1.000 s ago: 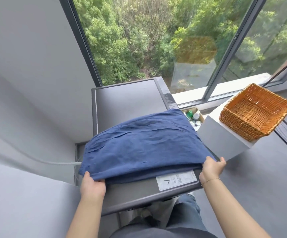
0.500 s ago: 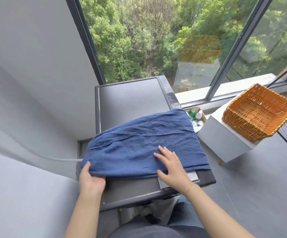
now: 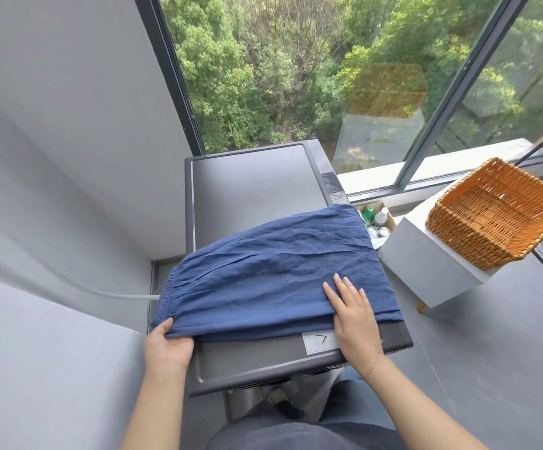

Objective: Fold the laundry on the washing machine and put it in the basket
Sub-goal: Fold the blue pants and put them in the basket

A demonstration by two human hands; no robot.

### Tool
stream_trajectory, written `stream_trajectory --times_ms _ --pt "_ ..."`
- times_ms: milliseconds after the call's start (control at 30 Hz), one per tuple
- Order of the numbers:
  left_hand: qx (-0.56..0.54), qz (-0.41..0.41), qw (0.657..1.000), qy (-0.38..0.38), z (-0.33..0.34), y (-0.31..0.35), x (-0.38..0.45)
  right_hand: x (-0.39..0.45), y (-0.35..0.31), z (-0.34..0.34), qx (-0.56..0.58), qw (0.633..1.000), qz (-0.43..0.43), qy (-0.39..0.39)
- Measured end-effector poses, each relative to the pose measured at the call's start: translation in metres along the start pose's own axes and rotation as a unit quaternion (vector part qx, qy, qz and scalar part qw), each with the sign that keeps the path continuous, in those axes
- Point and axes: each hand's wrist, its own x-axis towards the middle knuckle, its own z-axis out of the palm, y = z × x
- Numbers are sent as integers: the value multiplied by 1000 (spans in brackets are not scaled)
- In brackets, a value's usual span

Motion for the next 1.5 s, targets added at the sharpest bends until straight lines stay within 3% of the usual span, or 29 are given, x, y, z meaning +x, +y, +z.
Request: stream_trajectory --times_ms 167,233,367,500,567,700,767,900,967,1100,1233,1333,1400,1500 --pt "74 46 996 -14 4 -2 4 -5 3 -29 81 990 -77 89" --pt "112 73 990 39 0 -7 14 -11 3 -29 86 990 -90 73" --pt "144 108 971 156 -18 -14 29 -32 16 -9 -12 992 -123 -15" --pt "240 152 934 218 -19 -10 21 -23 4 -12 39 996 -76 -1" --pt "288 201 915 197 -7 -4 12 -4 -9 -14 40 997 -70 14" --pt "428 227 873 62 22 9 27 41 -26 1 -26 998 -59 -16" --pt "497 179 849 14 34 13 47 50 -27 15 -88 994 -44 -52" --pt "520 23 854 -8 31 12 100 47 -25 26 -143 987 -23 -65" --pt "529 -6 849 -7 35 7 94 47 -25 26 -150 986 -23 -67" --pt "534 126 835 38 28 -3 87 48 -27 26 -156 984 -21 -79" --pt "580 240 773 94 25 0 86 50 -27 25 -139 986 -36 -85" --pt "588 279 747 137 37 10 87 49 -25 22 -111 985 -75 -112" --pt "607 292 721 163 51 11 86 50 -20 16 -21 990 -92 -108" --pt "649 370 643 166 71 -5 72 49 -12 -1 139 989 -23 -38"
